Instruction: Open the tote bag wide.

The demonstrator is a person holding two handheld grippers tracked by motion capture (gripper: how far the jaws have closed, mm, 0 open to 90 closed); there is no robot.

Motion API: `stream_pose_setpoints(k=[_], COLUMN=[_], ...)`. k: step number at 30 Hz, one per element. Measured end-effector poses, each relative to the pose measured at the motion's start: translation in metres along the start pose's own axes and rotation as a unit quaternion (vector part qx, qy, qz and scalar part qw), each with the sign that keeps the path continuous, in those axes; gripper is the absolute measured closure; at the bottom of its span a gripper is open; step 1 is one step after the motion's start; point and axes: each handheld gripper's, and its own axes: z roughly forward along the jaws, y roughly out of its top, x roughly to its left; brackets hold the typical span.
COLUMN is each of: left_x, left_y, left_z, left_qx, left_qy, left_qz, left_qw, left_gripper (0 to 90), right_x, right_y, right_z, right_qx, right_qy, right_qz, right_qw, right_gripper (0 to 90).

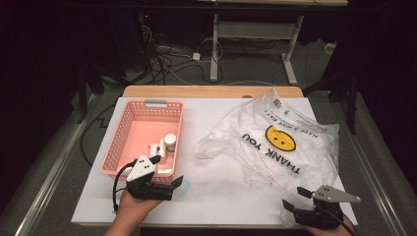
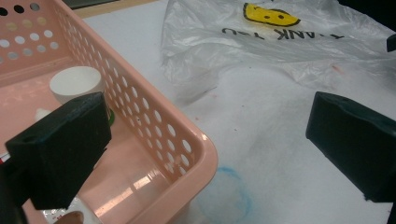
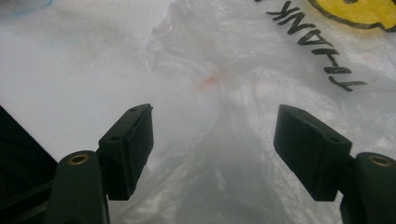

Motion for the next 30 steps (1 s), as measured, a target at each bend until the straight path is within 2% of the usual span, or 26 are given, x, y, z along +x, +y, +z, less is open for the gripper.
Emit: stream_pose_setpoints(k=[3,4,6,7,8,9,10,11,18,19,23,25,26,29,30], left_x=[0.000,0.000,0.000,0.000,0.000,0.001,0.001,0.001,0.000,0.000,0.000,0.000,0.000,-0.001,-0.002], left_y=[0.000,0.000,0.000,0.000,0.000,0.000,0.000,0.000,0.000,0.000,0.001,0.001,0.001,0.002,0.003], left_z=[0.000,0.000,-0.001,-0.001,-0.001,-0.001,-0.001,-0.001,-0.001,-0.001,-0.002,-0.002,-0.002,-0.003,-0.003], left_qx=[-0.001,-0.001,-0.002,-0.001,-0.001,-0.001,-0.001,-0.001,-0.004,-0.005,-0.007,-0.010,-0.011,-0.012,-0.012], left_qy=[-0.001,0.000,-0.001,-0.001,-0.001,-0.001,-0.001,-0.001,0.000,-0.001,-0.002,-0.004,-0.004,-0.002,-0.002], left_qz=[-0.001,-0.001,-0.001,-0.001,-0.001,-0.002,-0.002,-0.003,-0.002,-0.003,-0.004,-0.007,-0.009,-0.010,-0.009], left_qw=[1.0000,1.0000,1.0000,1.0000,1.0000,1.0000,1.0000,1.0000,1.0000,1.0000,1.0000,0.9999,0.9999,0.9999,0.9999], left_gripper=[0.0,0.0,0.0,0.0,0.0,0.0,0.0,0.0,0.0,0.0,0.0,0.0,0.0,0.0,0.0], right_x=[0.004,0.004,0.000,-0.001,-0.001,-0.002,-0.002,-0.001,0.017,0.024,0.035,0.048,0.048,0.062,0.062], right_y=[-0.005,-0.005,-0.009,-0.008,-0.008,-0.008,-0.008,-0.007,0.002,0.005,0.010,0.015,0.015,0.023,0.023], right_z=[0.006,0.006,0.011,0.011,0.011,0.010,0.010,0.010,0.012,0.015,0.021,0.029,0.029,0.038,0.038], right_qx=[0.034,0.034,0.051,0.049,0.049,0.050,0.050,0.051,0.031,0.027,0.024,0.024,0.024,0.021,0.021], right_qy=[-0.018,-0.018,-0.033,-0.037,-0.037,-0.050,-0.050,-0.048,-0.035,-0.025,-0.010,0.001,0.001,0.023,0.023], right_qz=[-0.010,-0.010,-0.011,-0.010,-0.010,-0.018,-0.018,-0.020,-0.051,-0.059,-0.065,-0.079,-0.079,-0.085,-0.085], right_qw=[0.9992,0.9992,0.9981,0.9981,0.9981,0.9973,0.9973,0.9974,0.9976,0.9976,0.9975,0.9966,0.9966,0.9958,0.9958], right_gripper=[42.0,42.0,57.0,64.5,64.5,78.0,78.0,87.5,89.6,89.2,88.6,87.6,87.6,86.9,86.9])
